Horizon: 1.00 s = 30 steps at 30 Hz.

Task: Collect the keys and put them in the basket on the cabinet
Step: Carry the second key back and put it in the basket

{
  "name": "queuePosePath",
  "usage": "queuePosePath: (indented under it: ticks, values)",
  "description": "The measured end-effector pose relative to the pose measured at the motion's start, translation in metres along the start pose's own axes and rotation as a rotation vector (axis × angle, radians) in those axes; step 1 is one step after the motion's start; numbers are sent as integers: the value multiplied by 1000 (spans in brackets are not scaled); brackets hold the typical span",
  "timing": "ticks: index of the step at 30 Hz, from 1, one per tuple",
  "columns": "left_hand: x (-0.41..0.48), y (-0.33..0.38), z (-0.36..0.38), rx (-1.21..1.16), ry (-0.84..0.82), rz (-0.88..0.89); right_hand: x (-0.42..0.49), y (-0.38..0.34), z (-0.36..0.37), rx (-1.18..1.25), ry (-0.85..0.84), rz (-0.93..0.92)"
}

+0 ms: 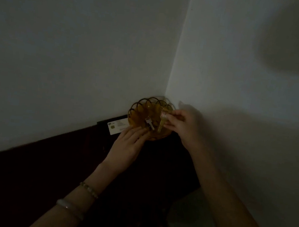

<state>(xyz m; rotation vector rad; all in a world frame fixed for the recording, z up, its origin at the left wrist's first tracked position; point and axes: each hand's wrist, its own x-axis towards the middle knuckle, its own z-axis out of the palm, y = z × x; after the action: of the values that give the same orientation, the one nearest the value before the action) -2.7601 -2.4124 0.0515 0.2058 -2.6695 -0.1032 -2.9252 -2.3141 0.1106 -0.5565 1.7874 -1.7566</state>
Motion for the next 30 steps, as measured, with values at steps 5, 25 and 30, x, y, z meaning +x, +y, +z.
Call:
queuePosePath:
  ticks: [5, 25, 30]
  values:
    - [7, -11, 14, -49, 55, 30, 42, 5, 6, -126, -107, 51]
    - [3, 1, 15, -94, 26, 16, 81, 53, 30, -673, -109, 188]
    - [6, 1, 12, -70, 15, -6, 63, 37, 22, -683, -74, 78]
